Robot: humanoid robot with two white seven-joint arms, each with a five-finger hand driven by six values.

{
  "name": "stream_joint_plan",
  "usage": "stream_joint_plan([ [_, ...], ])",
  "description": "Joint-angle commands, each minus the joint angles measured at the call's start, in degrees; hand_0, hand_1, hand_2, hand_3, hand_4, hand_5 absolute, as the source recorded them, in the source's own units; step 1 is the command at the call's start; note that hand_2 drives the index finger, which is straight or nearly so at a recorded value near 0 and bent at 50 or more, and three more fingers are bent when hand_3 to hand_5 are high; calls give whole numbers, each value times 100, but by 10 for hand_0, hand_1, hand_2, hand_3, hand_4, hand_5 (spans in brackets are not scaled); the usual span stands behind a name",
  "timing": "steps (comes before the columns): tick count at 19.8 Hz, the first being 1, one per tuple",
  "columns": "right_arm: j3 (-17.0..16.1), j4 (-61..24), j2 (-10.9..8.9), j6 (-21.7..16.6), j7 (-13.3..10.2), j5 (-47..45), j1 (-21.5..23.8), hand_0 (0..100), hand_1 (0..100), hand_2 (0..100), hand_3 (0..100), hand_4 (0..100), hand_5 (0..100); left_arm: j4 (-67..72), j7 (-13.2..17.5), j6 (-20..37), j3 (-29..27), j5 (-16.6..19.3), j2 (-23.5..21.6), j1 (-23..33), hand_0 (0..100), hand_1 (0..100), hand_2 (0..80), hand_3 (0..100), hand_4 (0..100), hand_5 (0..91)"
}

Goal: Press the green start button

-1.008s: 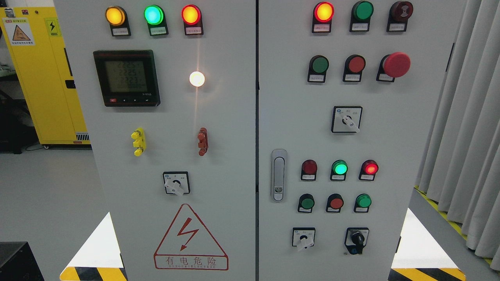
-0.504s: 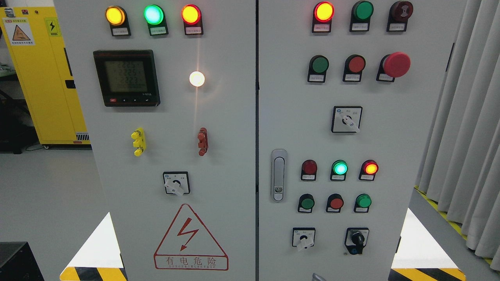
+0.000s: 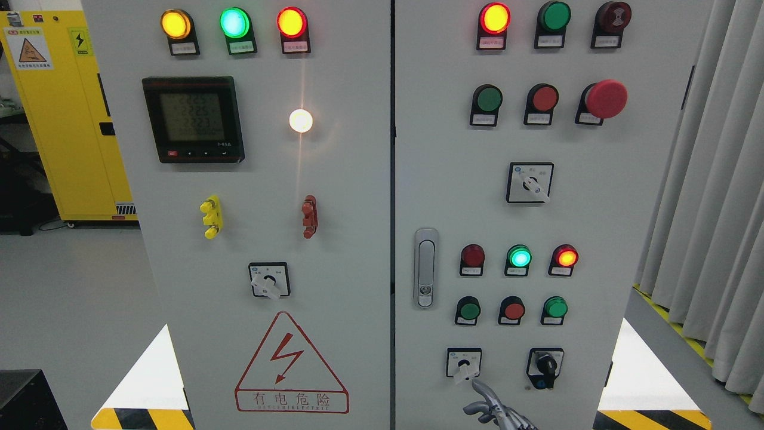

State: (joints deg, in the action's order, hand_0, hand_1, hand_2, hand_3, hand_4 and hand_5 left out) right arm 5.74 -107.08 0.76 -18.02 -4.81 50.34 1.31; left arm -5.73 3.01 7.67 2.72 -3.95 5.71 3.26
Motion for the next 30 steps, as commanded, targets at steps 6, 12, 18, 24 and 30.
stream_joint_plan([
  [6, -468, 557, 13, 228, 15, 951, -930, 646, 859, 0, 905, 959, 1000, -7, -2, -2, 0, 0, 0, 0, 120, 556, 0, 0, 0, 0],
  [12, -380, 732, 12, 255, 24, 1153, -1211, 718, 868, 0, 913, 962, 1000, 2, -2, -2, 0, 0, 0, 0, 120, 556, 0, 0, 0, 0],
  [18, -249, 891, 12, 264, 77, 1153, -1282, 748, 868, 0, 915, 962, 1000, 2, -2, -2, 0, 0, 0, 0, 120, 556, 0, 0, 0, 0],
  [24, -152, 891, 12, 272, 77, 1162, -1352, 759, 867, 0, 921, 959, 1000, 2, -2, -2, 0, 0, 0, 0, 120, 556, 0, 0, 0, 0],
  [30, -134, 1005, 12, 272, 77, 1162, -1361, 773, 863, 0, 926, 960, 1000, 2, -2, -2, 0, 0, 0, 0, 120, 556, 0, 0, 0, 0],
])
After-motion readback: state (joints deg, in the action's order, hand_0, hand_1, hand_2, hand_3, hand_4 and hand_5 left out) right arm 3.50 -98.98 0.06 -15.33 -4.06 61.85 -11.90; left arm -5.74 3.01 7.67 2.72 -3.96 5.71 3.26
